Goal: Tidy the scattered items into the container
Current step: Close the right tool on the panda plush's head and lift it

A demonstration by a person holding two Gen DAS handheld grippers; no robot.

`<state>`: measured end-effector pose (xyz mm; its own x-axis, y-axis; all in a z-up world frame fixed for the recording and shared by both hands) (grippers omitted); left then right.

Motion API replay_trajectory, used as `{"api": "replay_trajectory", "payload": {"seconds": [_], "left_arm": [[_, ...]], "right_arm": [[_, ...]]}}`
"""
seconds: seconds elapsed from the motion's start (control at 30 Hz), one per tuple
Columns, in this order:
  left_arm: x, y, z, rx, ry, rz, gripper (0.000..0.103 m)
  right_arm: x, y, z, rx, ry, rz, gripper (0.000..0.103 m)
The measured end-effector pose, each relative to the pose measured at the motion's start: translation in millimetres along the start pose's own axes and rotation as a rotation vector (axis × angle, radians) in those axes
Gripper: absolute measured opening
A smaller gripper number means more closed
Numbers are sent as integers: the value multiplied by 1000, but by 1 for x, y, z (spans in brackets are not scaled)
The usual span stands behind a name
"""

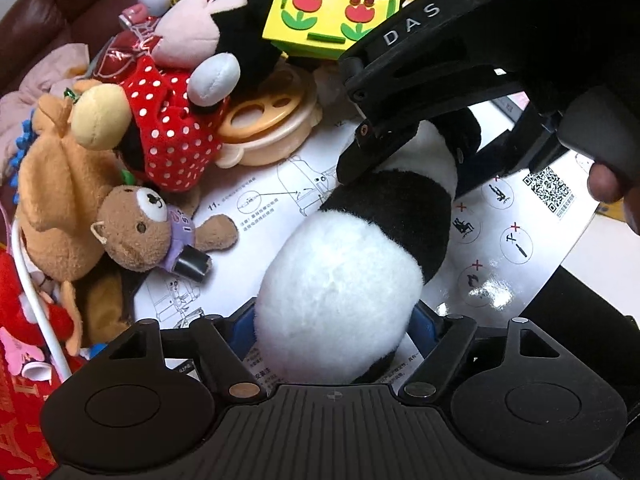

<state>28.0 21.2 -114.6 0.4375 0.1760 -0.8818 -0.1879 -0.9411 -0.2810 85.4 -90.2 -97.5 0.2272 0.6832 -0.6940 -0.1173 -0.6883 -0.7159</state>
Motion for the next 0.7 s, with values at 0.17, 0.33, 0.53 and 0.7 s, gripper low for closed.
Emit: {"api": "replay_trajectory", "payload": {"seconds": [0.17, 0.33, 0.53, 0.7], "left_arm": [[2, -2, 0, 2, 11, -10, 76], [-3, -4, -1, -29, 14, -22, 72], [-13, -8, -2, -41, 18, -17, 72], [-22, -13, -2, -56, 20, -11, 72]], "right_arm": [[2, -13, 0, -87, 36, 37, 73], [-2, -19, 0, -94, 44, 20, 71], [-8, -31, 2, -132, 50, 26, 71], [-17, -39, 4, -173, 56, 32, 71]]}}
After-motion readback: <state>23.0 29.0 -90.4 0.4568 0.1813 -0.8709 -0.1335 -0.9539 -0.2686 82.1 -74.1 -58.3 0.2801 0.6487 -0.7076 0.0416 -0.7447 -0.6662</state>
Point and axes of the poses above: each gripper's, at about its wrist camera, not at the fingertips, and x roughly the way its jaws point, y to its right, z to its underside, the point moved 8 cm from there along x, roughly the way its jaws point, and after that the axes turned 10 degrees about -z, right-handed, at the moved point
